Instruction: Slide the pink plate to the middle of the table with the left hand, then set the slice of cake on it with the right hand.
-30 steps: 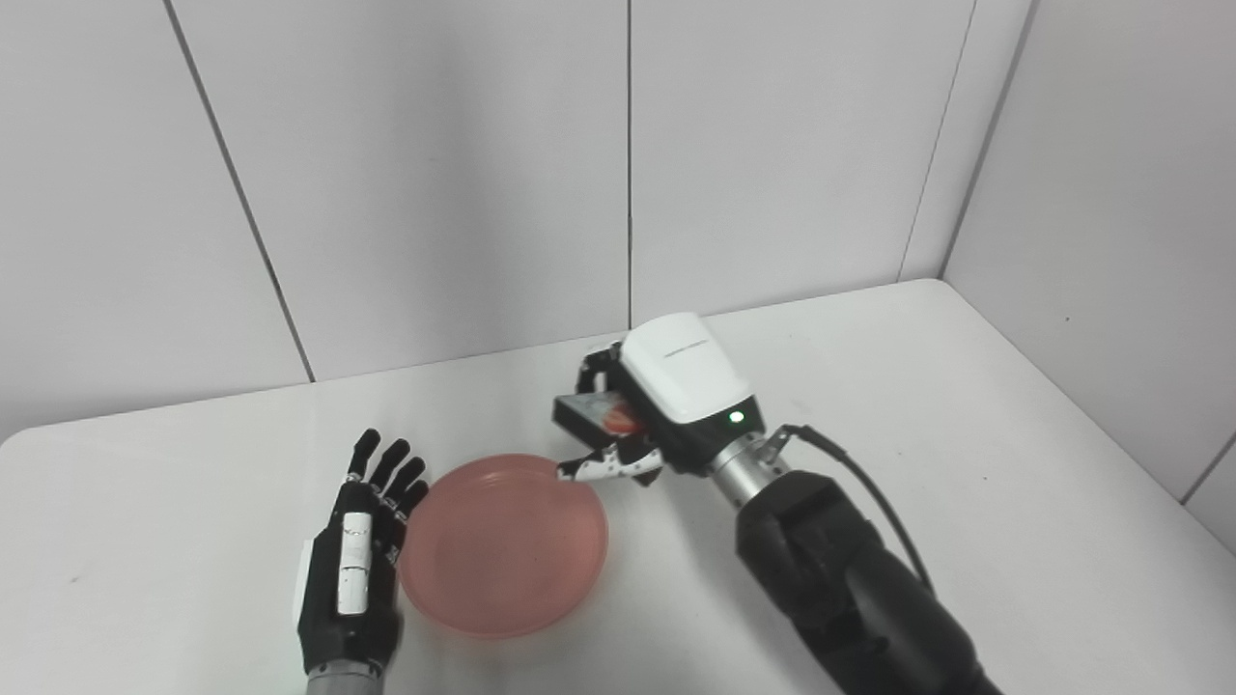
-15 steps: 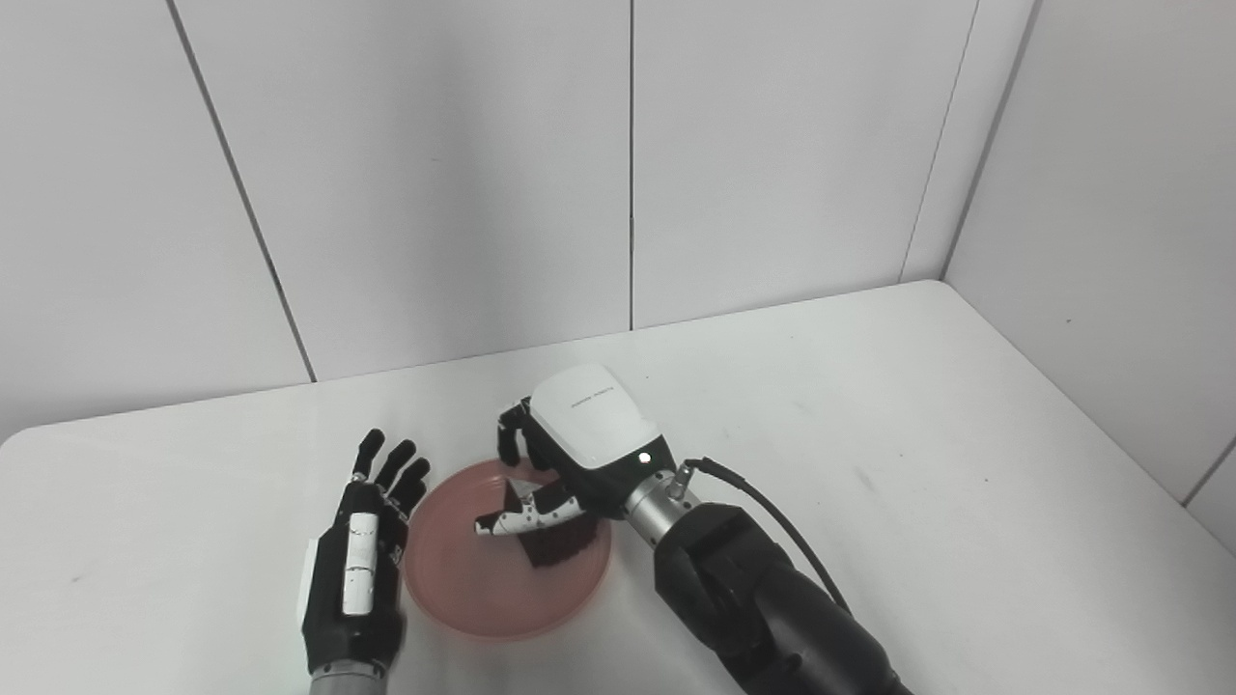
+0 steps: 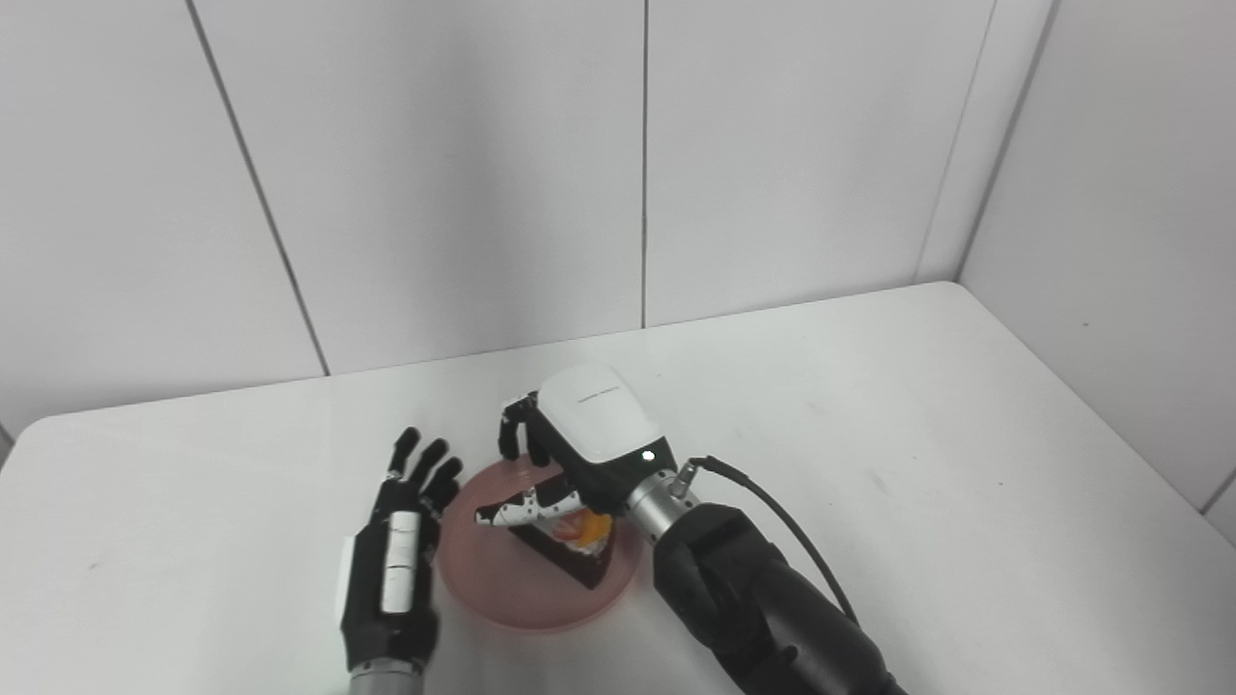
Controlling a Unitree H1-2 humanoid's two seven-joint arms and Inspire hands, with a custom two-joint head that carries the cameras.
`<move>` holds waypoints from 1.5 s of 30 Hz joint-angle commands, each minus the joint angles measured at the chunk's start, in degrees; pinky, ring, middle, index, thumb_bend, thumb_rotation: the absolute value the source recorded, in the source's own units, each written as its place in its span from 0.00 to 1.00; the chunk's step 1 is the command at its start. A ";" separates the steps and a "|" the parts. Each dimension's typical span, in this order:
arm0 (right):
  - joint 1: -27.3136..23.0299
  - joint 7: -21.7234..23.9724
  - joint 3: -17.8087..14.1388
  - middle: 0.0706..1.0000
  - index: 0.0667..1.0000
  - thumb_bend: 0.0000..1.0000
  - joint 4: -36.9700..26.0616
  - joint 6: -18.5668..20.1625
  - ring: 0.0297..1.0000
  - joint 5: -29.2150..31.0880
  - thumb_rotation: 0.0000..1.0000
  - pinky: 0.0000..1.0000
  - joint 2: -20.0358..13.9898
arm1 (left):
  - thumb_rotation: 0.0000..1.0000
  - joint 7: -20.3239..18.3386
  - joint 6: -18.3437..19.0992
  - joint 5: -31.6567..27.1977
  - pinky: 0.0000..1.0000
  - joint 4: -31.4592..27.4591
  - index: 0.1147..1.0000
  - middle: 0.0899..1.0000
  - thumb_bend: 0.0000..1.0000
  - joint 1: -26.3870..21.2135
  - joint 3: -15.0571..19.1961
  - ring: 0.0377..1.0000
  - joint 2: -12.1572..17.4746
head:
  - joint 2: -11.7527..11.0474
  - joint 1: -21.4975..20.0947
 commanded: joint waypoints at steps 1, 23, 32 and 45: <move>-1.05 -1.36 -0.46 0.26 0.35 0.54 -0.60 -1.82 0.21 0.36 0.54 0.17 -0.36 | 0.77 0.54 -0.46 1.00 0.89 5.00 0.88 0.86 0.93 6.27 -0.93 0.85 -1.24 | 0.02 0.75; 0.53 -0.92 0.42 0.29 0.39 0.54 0.50 -2.18 0.24 1.55 0.54 0.19 -1.67 | 0.76 2.96 -1.24 1.25 0.91 5.82 0.85 0.85 0.93 6.89 -2.05 0.84 -2.74 | 0.34 3.54; 1.21 -2.48 0.11 0.30 0.39 0.55 0.75 -2.98 0.25 2.07 0.52 0.20 -1.69 | 0.77 3.25 -1.29 1.54 0.89 5.65 0.85 0.84 0.92 6.81 -1.96 0.84 -2.43 | 0.36 3.46; 10.15 -11.16 -6.25 0.72 0.70 0.75 -5.69 -7.09 0.68 11.99 0.91 0.60 0.38 | 0.80 3.28 -1.40 2.14 0.87 5.27 0.88 0.86 0.90 6.32 -1.89 0.85 -1.52 | 0.38 3.56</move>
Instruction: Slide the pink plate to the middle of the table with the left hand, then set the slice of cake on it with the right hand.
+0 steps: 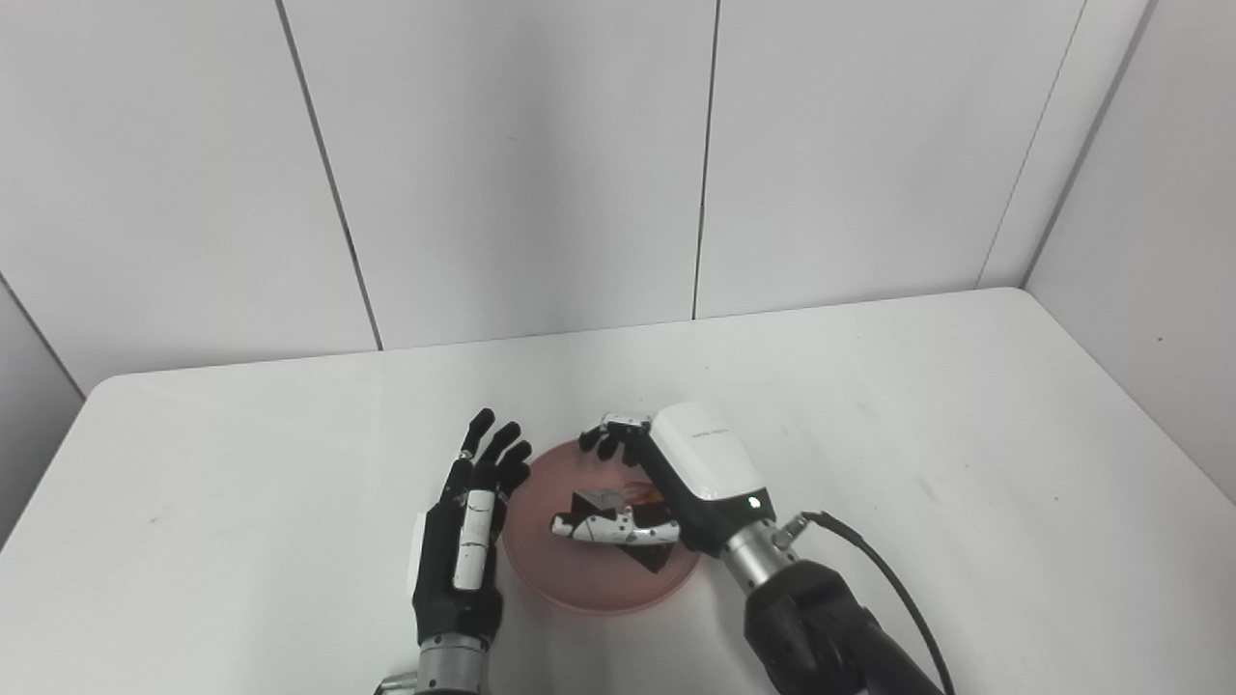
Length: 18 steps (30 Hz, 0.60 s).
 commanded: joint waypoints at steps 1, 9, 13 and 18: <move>0.51 -3.92 -2.02 0.73 0.71 0.75 -3.27 -3.28 0.70 2.88 0.91 0.62 1.73 | 0.80 0.04 -0.29 0.04 0.87 5.14 0.89 0.86 0.90 5.68 0.22 0.85 -0.05 | -0.16 -0.05; 7.39 -10.19 -9.19 0.82 0.78 0.73 -4.36 -8.34 0.82 15.50 0.98 0.78 7.71 | 0.78 -0.97 0.05 -0.95 0.91 5.14 0.88 0.87 0.91 5.25 0.76 0.86 0.91 | -0.26 -0.61; 9.92 -9.31 -13.28 0.83 0.78 0.70 -2.10 -10.10 0.82 27.60 0.95 0.76 12.04 | 0.80 -0.95 0.09 -0.76 0.91 4.53 0.89 0.88 0.89 5.23 0.99 0.87 1.67 | -0.17 -1.09; 11.96 -9.92 -16.29 0.86 0.81 0.69 1.17 -12.15 0.83 33.88 1.00 0.76 15.46 | 0.79 -1.32 0.74 -1.76 0.95 3.59 0.89 0.88 0.90 5.29 1.43 0.87 2.72 | 0.15 -1.63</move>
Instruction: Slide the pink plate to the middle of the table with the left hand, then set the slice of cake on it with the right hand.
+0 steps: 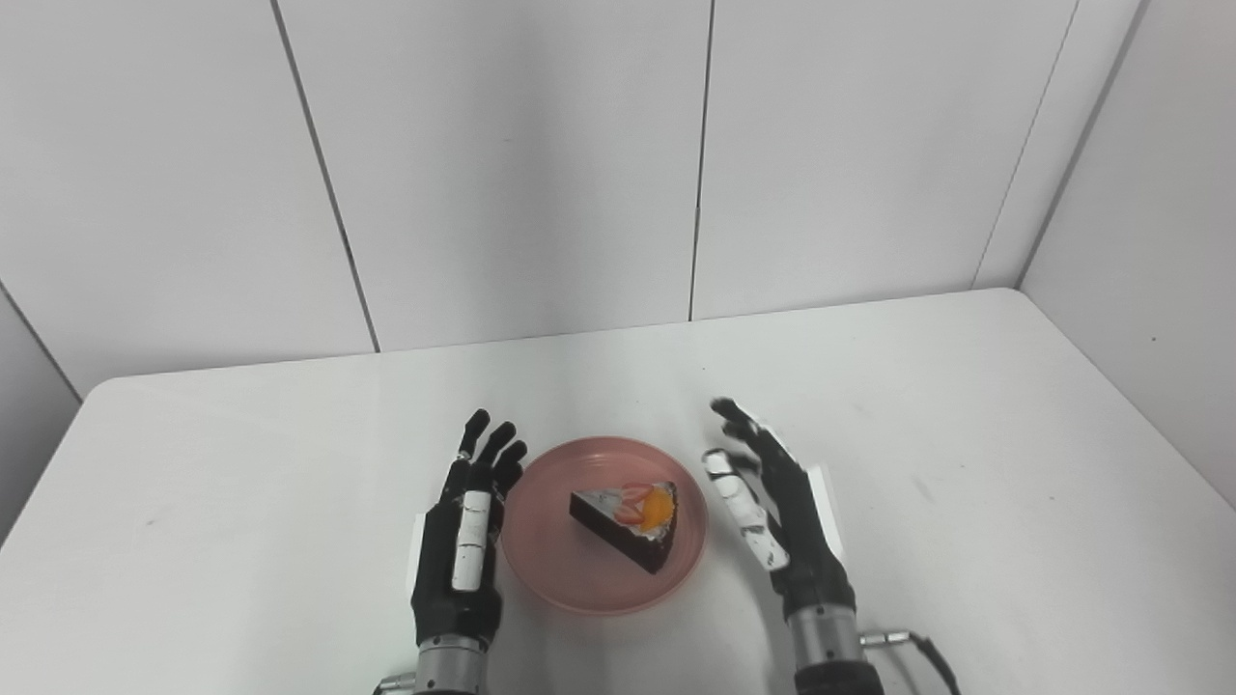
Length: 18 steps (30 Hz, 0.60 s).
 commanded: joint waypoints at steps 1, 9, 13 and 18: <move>-0.68 -1.04 -0.92 0.86 0.83 0.67 -0.29 -4.52 0.83 2.14 1.00 0.78 1.57 | 0.79 -1.04 0.53 -0.32 0.97 3.74 0.89 0.88 0.90 5.28 1.02 0.88 2.03 | -0.01 -0.03; 0.52 -0.63 -3.37 0.86 0.84 0.68 3.19 -4.79 0.83 7.69 0.98 0.81 4.28 | 0.77 -0.11 -0.34 0.43 0.93 3.51 0.89 0.88 0.84 5.45 0.92 0.89 2.87 | -0.06 -2.23; 0.44 0.94 -5.05 0.88 0.85 0.76 4.59 -3.85 0.85 12.46 0.97 0.84 4.71 | 0.81 1.71 -1.13 2.91 1.00 3.42 0.90 0.91 0.84 5.73 0.69 0.93 2.34 | 0.07 -1.43; 0.55 2.08 -6.12 0.88 0.86 0.78 5.87 -2.13 0.86 16.46 0.97 0.84 5.54 | 0.83 2.92 -2.02 4.36 1.00 3.65 0.92 0.92 0.81 5.93 0.57 0.95 1.75 | 0.04 -1.19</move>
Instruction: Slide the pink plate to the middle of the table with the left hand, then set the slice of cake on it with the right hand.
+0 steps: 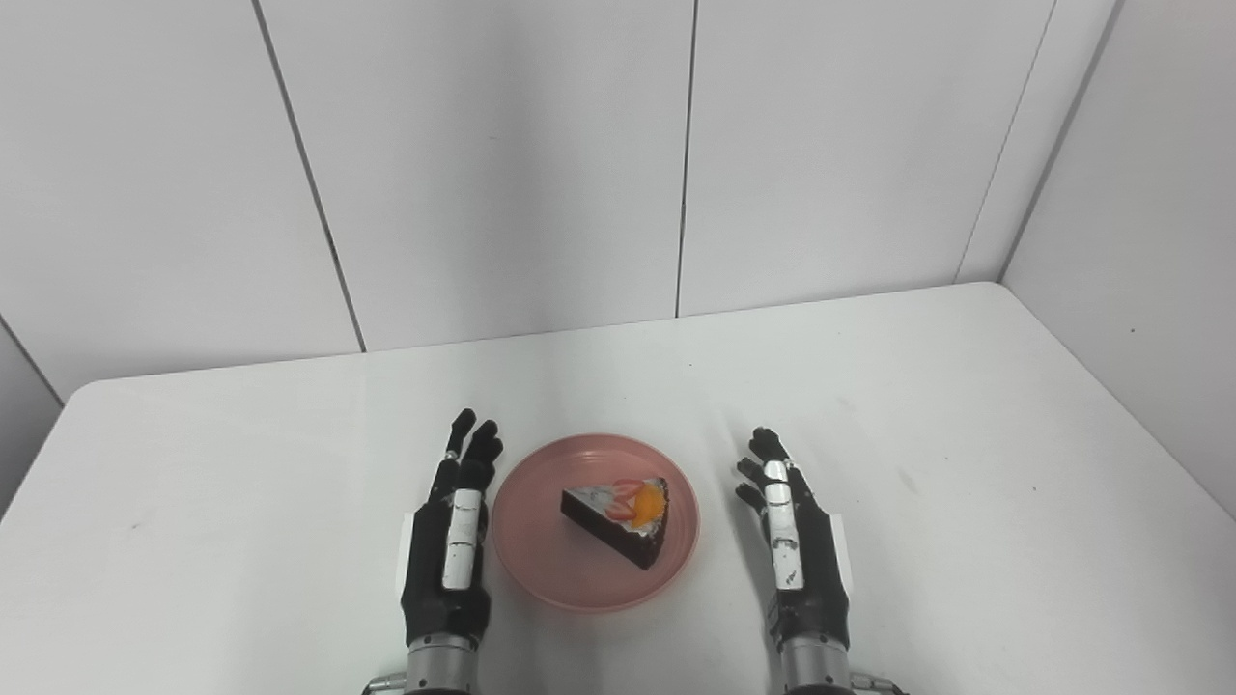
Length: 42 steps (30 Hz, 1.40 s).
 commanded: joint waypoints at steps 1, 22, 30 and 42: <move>1.11 0.83 -0.37 0.87 0.85 0.78 1.81 0.61 0.85 1.71 0.97 0.83 1.00 | 0.82 0.21 -1.23 0.71 1.00 3.75 0.92 0.93 0.80 5.58 0.77 0.95 1.23 | -0.05 0.04; 1.43 1.51 1.94 0.85 0.83 0.75 1.85 1.61 0.81 -0.44 0.98 0.77 1.04 | 0.80 -0.64 0.78 -0.89 1.00 1.81 0.89 0.91 0.85 6.25 0.82 0.94 1.33 | 0.37 -0.37; 1.62 2.07 2.13 0.84 0.81 0.74 1.58 2.66 0.81 -0.49 0.98 0.76 0.64 | 0.80 -0.81 0.29 -0.94 1.00 2.38 0.89 0.91 0.86 6.57 0.62 0.94 1.15 | 0.45 -0.30; 1.81 2.18 2.22 0.84 0.81 0.76 1.36 2.83 0.81 -0.82 0.97 0.75 0.53 | 0.81 -0.95 0.37 -0.93 1.00 2.39 0.89 0.92 0.87 6.83 0.61 0.94 1.40 | 0.58 -0.41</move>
